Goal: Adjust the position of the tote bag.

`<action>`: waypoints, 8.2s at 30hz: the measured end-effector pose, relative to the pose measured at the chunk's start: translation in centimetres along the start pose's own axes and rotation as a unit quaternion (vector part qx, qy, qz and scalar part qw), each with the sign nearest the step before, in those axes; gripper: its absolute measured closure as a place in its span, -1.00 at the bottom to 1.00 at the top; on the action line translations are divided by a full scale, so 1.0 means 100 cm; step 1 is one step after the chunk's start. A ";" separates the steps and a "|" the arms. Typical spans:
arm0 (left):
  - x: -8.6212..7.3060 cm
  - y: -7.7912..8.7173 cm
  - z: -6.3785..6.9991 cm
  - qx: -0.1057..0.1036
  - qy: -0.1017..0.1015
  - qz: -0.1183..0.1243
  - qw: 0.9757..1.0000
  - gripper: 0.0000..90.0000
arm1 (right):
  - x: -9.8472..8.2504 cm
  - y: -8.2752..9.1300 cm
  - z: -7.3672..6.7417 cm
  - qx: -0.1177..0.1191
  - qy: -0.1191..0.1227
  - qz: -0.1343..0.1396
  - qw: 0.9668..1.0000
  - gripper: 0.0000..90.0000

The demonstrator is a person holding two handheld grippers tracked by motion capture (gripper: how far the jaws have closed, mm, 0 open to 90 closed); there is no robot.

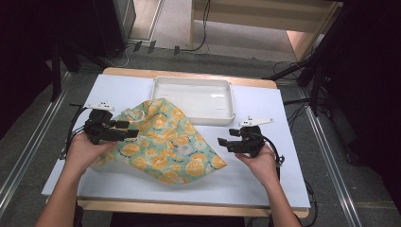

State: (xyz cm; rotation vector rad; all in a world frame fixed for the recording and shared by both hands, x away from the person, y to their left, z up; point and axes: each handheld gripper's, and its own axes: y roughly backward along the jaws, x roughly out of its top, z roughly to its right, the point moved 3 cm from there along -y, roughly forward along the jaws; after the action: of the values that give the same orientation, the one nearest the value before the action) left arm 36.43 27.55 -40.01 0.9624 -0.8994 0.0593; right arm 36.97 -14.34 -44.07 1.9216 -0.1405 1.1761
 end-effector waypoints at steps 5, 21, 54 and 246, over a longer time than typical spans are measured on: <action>-0.001 0.005 0.001 -0.001 0.001 0.004 1.000 -0.25 | 0.001 -0.001 -0.002 0.003 0.004 -0.004 1.000 -0.16; -0.008 0.007 -0.001 0.015 0.005 -0.006 1.000 -0.24 | 0.007 -0.006 -0.002 0.017 0.005 -0.005 1.000 -0.01; -0.007 0.011 -0.001 0.017 0.013 -0.009 1.000 -0.28 | 0.006 -0.009 -0.007 0.025 0.024 -0.022 0.999 -0.06; 0.053 -0.018 0.064 -0.090 -0.056 0.033 0.994 1.00 | 0.015 0.001 -0.018 0.029 0.040 -0.013 0.999 -0.04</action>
State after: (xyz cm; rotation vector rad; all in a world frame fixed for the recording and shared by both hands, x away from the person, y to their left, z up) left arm 36.57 20.09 -36.01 0.7729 -1.0217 -0.0192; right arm 36.51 -12.63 -42.46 1.9172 -0.0385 1.2501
